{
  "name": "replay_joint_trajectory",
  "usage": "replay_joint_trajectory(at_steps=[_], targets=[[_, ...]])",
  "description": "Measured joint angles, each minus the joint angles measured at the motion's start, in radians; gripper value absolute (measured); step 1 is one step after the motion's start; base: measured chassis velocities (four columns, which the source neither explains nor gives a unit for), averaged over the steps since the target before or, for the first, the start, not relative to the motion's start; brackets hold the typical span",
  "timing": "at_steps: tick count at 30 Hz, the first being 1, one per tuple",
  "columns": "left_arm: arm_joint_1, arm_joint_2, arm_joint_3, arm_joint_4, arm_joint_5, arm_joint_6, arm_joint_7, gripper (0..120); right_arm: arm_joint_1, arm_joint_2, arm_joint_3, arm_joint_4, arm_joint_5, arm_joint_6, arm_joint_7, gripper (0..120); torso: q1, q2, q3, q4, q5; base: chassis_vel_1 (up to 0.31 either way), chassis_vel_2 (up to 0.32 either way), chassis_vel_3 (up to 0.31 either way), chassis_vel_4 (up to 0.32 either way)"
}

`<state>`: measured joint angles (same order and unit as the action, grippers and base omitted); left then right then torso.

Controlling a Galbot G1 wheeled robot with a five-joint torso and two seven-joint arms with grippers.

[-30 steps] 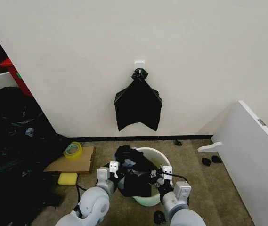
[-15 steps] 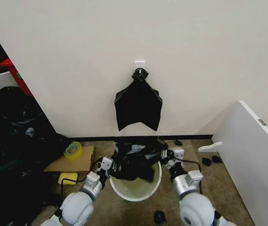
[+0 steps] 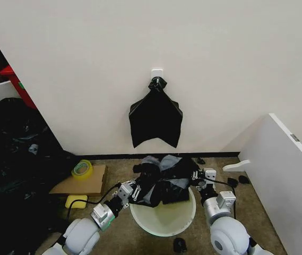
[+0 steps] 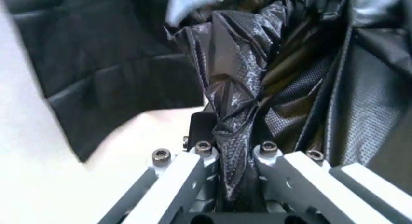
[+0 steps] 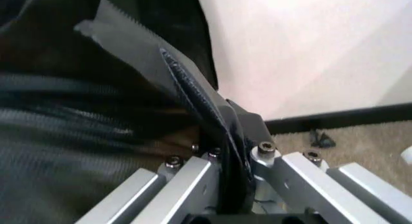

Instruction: Place the garbage bag over the trash bin.

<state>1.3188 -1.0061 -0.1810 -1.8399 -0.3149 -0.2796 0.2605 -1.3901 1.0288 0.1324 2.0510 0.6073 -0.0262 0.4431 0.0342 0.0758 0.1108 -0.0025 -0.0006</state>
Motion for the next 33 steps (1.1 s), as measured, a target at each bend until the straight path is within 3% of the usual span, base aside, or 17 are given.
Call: replay_joint_trajectory(at_steps=[9,16,25,33], targets=[[-0.015,-0.016,-0.049,-0.014,-0.157,0.061,-0.028,3,-0.059,0.003,-0.067,0.011,-0.069,0.046,-0.058,0,0.0,0.0,0.0,0.0001,0.0,0.0,0.0,0.0,0.0],[-0.018,-0.003,-0.112,-0.055,-0.292,0.113,0.059,3,-0.048,0.008,-0.056,-0.047,-0.055,0.062,-0.141,0,0.0,0.0,0.0,0.0001,0.0,0.0,0.0,0.0,0.0],[-0.025,0.013,-0.155,-0.032,-0.289,0.097,0.195,3,-0.022,0.003,-0.024,-0.094,-0.046,0.121,-0.223,0,0.0,0.0,0.0,0.0,-0.0001,0.0,0.0,0.0,0.0],[-0.05,-0.001,-0.169,-0.031,-0.403,0.129,0.133,3,-0.031,0.004,-0.029,-0.175,-0.074,0.189,-0.339,0,0.0,0.0,0.0,0.0,0.0001,0.0,0.0,0.0,0.0]])
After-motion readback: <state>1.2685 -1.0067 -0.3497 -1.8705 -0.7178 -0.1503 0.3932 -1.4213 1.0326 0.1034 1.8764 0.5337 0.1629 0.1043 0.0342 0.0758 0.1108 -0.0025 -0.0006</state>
